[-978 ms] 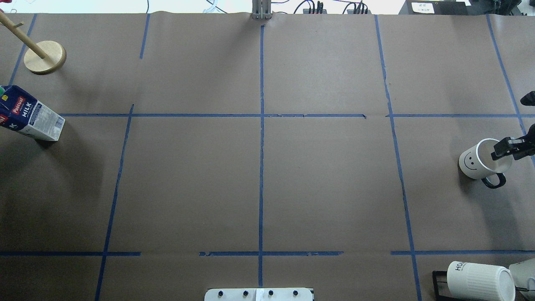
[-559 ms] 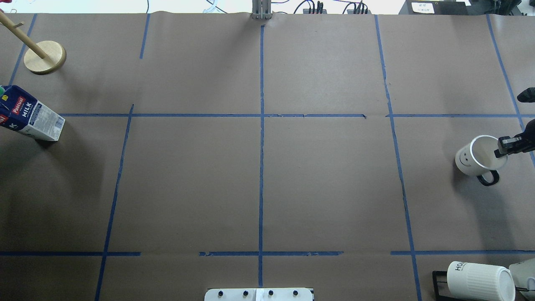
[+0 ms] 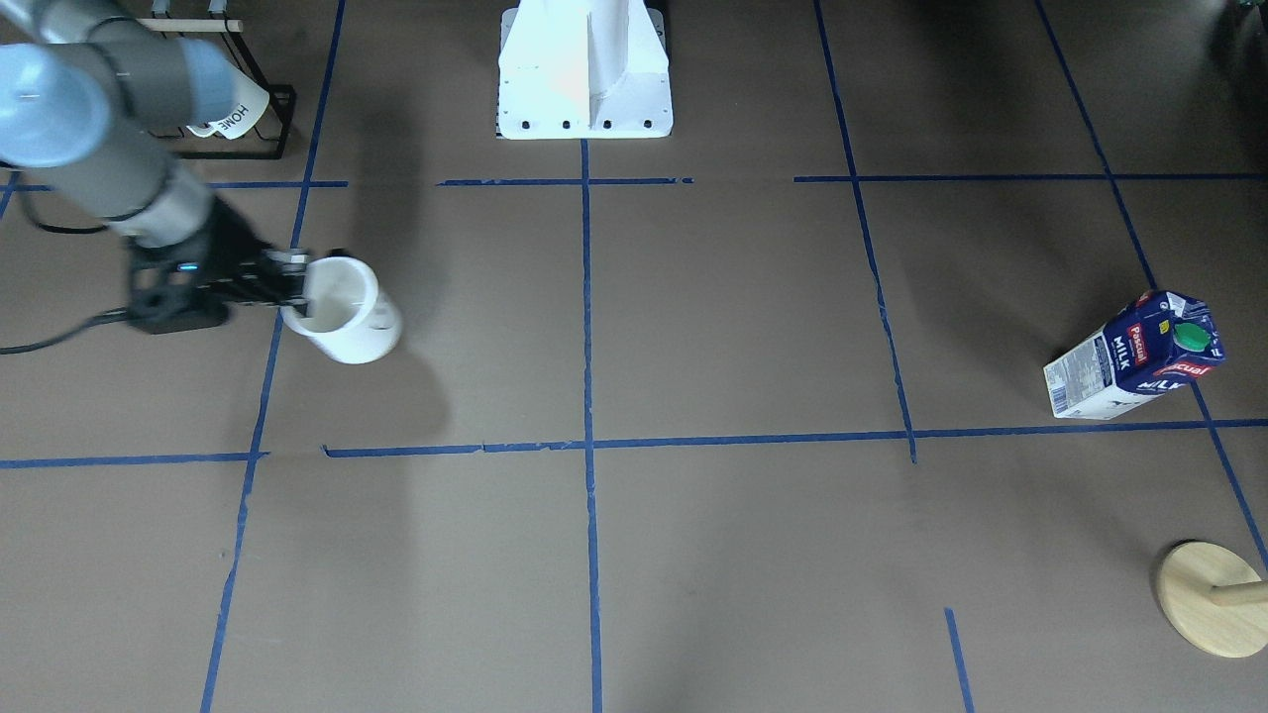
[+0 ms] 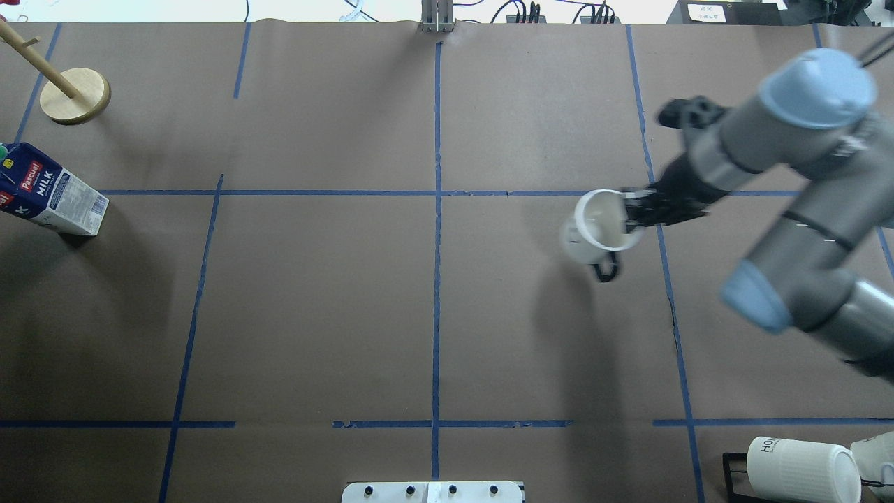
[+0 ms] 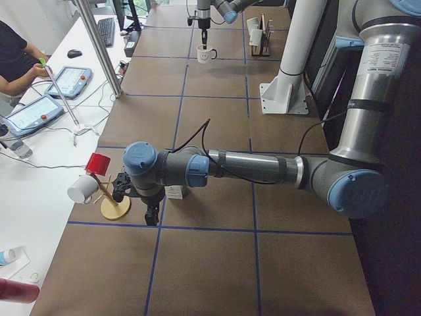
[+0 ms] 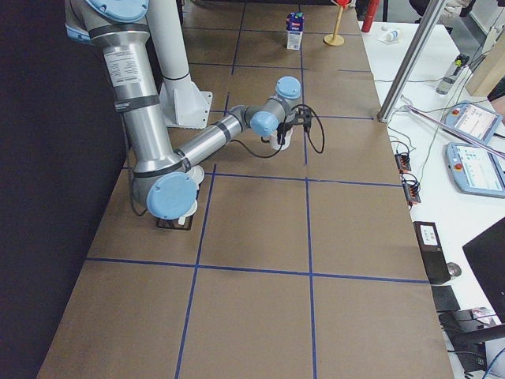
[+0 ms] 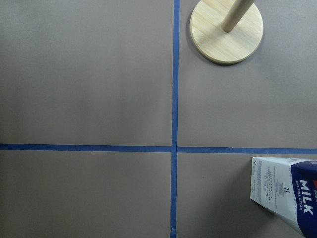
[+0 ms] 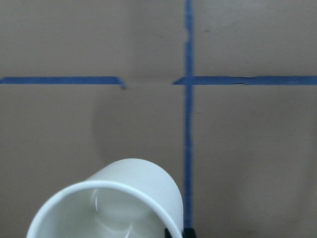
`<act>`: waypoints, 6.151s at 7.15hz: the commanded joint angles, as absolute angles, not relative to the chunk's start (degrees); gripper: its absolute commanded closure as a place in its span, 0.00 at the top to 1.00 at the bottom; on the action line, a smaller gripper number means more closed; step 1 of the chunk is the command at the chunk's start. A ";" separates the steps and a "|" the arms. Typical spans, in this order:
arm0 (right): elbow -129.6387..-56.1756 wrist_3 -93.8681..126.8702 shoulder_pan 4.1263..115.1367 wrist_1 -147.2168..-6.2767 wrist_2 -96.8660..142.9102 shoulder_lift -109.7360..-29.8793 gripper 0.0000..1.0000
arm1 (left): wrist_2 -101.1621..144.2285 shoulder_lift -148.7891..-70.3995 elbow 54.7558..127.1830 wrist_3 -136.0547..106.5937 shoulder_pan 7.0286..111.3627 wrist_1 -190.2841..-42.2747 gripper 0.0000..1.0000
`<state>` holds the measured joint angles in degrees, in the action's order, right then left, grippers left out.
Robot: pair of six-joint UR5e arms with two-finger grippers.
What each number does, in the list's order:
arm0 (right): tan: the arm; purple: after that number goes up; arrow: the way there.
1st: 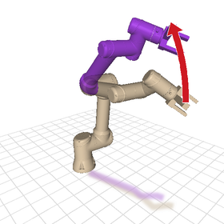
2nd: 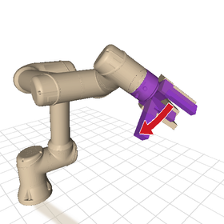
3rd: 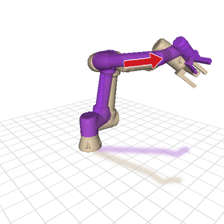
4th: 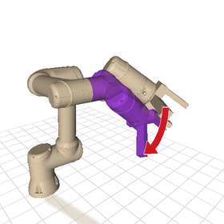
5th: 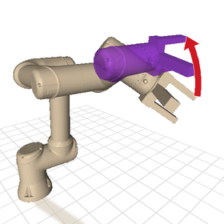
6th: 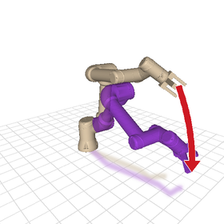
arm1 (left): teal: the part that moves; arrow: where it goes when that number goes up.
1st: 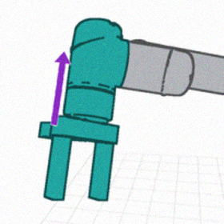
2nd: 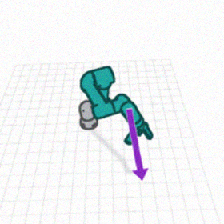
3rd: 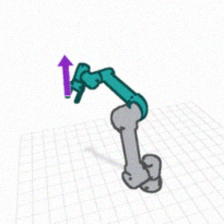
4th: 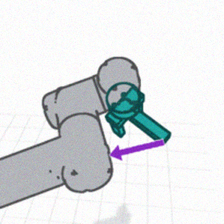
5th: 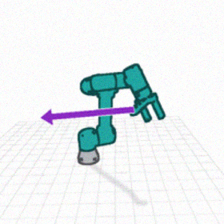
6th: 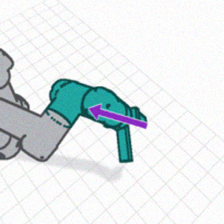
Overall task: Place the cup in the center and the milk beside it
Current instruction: 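Carry the white mug with the right gripper to the table center, then release the mug and raise the right gripper while the left gripper grasps the carton, then lift the milk carton with the left gripper and carry it beside the mug, then set the carton down, open the left gripper and raise it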
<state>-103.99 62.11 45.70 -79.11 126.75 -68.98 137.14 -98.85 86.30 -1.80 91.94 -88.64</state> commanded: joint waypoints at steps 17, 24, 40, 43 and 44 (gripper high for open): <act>-99.06 60.12 48.87 -79.72 127.79 -65.74 1.00 | 137.46 -102.39 91.24 -16.70 75.86 -88.51 1.00; -99.14 60.29 48.69 -79.63 127.62 -66.09 1.00 | 137.46 -102.74 89.47 -16.26 72.42 -88.51 0.32; -105.21 51.94 57.74 -79.72 131.04 -76.55 1.00 | 125.95 -138.69 90.96 -68.38 40.96 -82.35 1.00; -105.64 51.59 60.10 -79.89 132.01 -76.55 1.00 | 123.22 -128.56 108.73 -64.54 49.97 -82.27 1.00; -105.56 49.16 62.38 -80.24 133.66 -76.90 1.00 | 123.66 -123.54 112.20 -55.90 55.67 -82.18 1.00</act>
<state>-105.56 51.08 60.12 -79.91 132.26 -76.62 123.43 -129.57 106.42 -63.32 49.77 -82.27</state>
